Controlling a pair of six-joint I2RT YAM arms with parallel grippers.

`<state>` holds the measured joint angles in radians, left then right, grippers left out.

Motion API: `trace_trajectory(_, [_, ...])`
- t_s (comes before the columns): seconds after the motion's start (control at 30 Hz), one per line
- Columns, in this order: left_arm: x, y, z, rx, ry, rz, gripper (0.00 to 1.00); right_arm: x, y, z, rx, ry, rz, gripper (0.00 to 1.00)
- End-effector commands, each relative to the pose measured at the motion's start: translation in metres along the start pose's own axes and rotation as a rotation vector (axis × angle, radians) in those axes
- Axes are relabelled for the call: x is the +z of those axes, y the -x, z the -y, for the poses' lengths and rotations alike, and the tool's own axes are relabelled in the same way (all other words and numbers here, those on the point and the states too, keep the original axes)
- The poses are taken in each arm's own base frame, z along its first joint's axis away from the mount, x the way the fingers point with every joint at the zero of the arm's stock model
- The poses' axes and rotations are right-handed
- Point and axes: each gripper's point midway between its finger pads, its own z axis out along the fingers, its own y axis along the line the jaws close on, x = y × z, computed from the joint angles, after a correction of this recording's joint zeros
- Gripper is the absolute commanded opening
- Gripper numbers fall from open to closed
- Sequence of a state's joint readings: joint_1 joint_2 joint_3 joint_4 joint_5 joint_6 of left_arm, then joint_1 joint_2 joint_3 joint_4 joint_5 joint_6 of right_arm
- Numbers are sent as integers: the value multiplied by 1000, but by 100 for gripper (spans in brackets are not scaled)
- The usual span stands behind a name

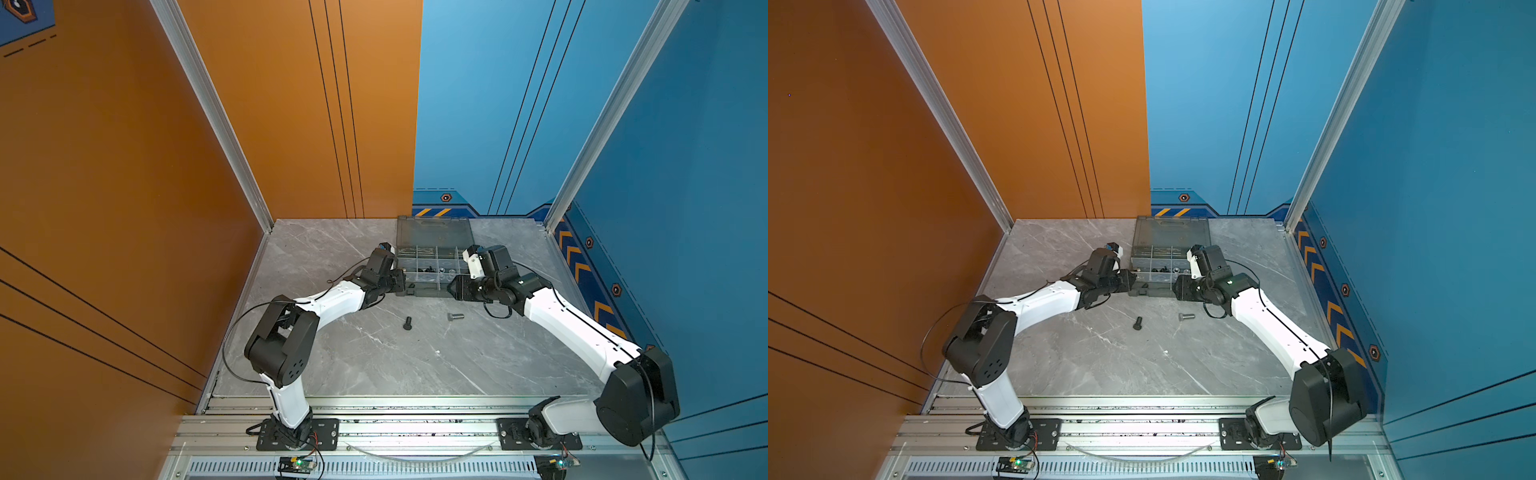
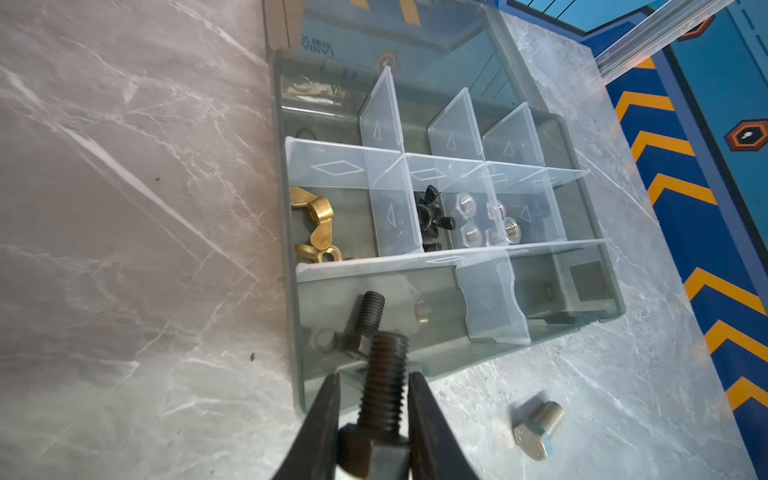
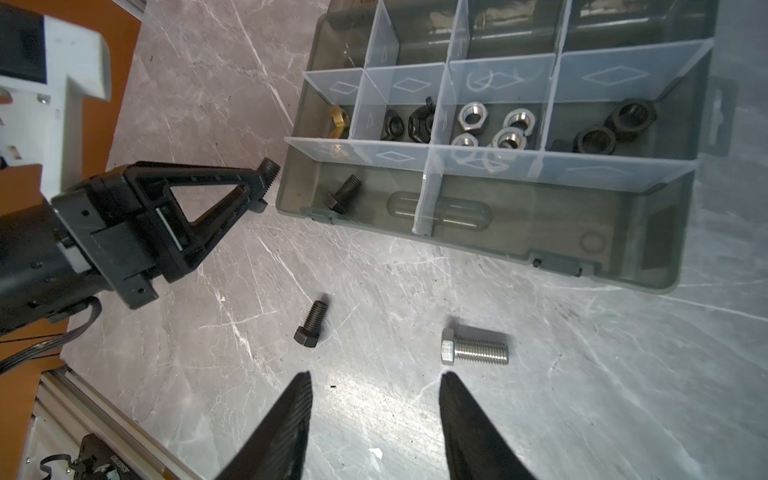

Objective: Sort the screws and nuts into containers
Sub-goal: 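Lift the black bolt with the left gripper and carry it to the organizer, then lower the black bolt into the long compartment and open the left gripper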

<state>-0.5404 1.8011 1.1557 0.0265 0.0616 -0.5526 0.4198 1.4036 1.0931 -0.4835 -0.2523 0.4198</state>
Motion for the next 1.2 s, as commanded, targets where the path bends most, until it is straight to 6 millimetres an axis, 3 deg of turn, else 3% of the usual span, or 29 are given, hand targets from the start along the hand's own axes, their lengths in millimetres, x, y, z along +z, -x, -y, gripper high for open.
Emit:
trace_trajectory(0.0, [7,15,11,-12,-34,21,0,5,-12,3,10,5,-59,53])
trace_trajectory(0.27, [30,17,12,21,10,2,0,13,-15,9,34,15,-89,52])
trace_trajectory(0.57, [33,17,19,56,21,-10,5,11,-9,8,43,36,-82,53])
trace_trajectory(0.73, [31,11,17,74,50,-28,23,10,-13,9,49,43,-90,53])
trace_trajectory(1.0, [28,8,19,83,49,-30,34,8,-21,11,60,49,-93,53])
trace_trajectory(1.17, [23,9,19,79,50,-21,51,7,-23,11,67,51,-92,53])
